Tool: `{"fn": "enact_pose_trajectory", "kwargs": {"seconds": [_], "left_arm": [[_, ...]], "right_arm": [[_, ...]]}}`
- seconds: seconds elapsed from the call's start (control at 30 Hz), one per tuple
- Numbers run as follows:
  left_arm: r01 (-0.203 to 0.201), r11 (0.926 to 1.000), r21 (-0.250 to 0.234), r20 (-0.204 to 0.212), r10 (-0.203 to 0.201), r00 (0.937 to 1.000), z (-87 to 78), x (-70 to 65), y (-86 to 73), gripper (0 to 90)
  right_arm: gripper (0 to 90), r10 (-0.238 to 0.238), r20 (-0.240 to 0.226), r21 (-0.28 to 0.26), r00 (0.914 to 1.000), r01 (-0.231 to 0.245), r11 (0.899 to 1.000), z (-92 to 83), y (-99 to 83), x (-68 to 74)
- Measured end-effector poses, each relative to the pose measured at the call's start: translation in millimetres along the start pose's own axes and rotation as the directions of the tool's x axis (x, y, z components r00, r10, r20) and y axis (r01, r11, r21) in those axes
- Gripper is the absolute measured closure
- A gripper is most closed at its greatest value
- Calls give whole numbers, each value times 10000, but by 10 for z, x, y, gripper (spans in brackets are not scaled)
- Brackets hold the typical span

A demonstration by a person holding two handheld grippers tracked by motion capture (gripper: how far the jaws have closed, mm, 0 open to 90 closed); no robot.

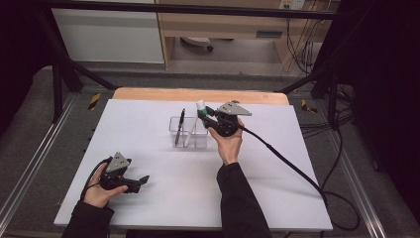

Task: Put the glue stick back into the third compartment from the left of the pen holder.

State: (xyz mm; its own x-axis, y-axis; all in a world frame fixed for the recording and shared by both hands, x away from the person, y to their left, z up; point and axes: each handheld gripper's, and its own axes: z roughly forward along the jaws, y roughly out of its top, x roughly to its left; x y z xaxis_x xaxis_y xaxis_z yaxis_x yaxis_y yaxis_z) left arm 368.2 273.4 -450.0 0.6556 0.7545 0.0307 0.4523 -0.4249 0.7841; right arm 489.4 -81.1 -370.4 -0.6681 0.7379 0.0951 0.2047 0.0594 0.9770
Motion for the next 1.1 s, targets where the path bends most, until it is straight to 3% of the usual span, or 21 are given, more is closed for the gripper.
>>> {"fn": "enact_pose_trajectory", "kwargs": {"seconds": [0.5,1.1], "left_arm": [[42,10000,33,24,-42,10000,2,13,-12,61],[34,10000,39,21,-34,10000,3,11,-17,61]], "right_arm": [[660,204,-7,211,9998,-204,9996,233,-186,4],[660,6,-145,211,9999,-3,9998,264,-308,17]]}}
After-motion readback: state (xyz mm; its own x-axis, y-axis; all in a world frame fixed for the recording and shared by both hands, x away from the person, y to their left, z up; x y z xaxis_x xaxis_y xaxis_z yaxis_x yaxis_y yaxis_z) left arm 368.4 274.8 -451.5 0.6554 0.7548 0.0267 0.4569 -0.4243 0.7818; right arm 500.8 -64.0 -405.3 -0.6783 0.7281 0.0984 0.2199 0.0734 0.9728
